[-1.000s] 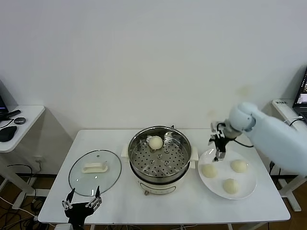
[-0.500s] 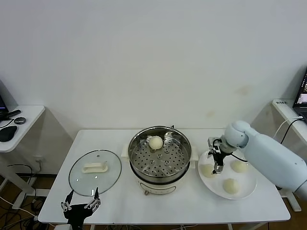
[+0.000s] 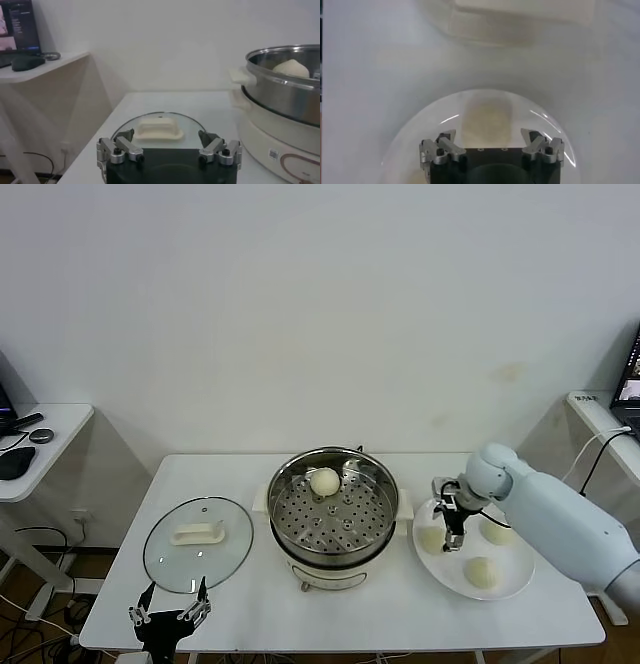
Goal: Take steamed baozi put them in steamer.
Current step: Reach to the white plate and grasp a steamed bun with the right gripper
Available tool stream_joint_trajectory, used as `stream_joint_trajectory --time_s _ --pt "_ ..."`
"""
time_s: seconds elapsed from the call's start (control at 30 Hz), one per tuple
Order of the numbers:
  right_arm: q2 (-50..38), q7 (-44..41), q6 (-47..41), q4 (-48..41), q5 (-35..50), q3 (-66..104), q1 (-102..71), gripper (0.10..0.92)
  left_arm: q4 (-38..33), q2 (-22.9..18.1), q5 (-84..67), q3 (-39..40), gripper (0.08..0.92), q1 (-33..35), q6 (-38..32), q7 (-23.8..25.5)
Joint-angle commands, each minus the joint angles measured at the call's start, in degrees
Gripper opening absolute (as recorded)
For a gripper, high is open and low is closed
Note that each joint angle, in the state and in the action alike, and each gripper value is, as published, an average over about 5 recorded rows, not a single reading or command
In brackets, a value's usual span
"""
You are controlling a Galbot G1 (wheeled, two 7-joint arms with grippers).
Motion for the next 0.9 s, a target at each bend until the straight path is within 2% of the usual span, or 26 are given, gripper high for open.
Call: stream_joint_trajectory --time_s 0.03,0.7,0.9 --pt "0.3 0.2 0.1 -0.4 -0.7 0.3 -0.6 0.823 0.0 0.0 0.0 -0.1 0.823 0.0 0.0 0.0" --pt "1.1 1.4 -0.1 -1.6 -1.8 1.3 -1.8 0.823 0.0 -0.1 0.1 0.2 0.823 0.4 -0.1 -0.1" --pt "1.0 1.3 0.0 -1.9 -2.1 1.9 -2.0 0.746 0.0 -0.1 0.1 0.2 0.823 0.5 -0.1 -0.2"
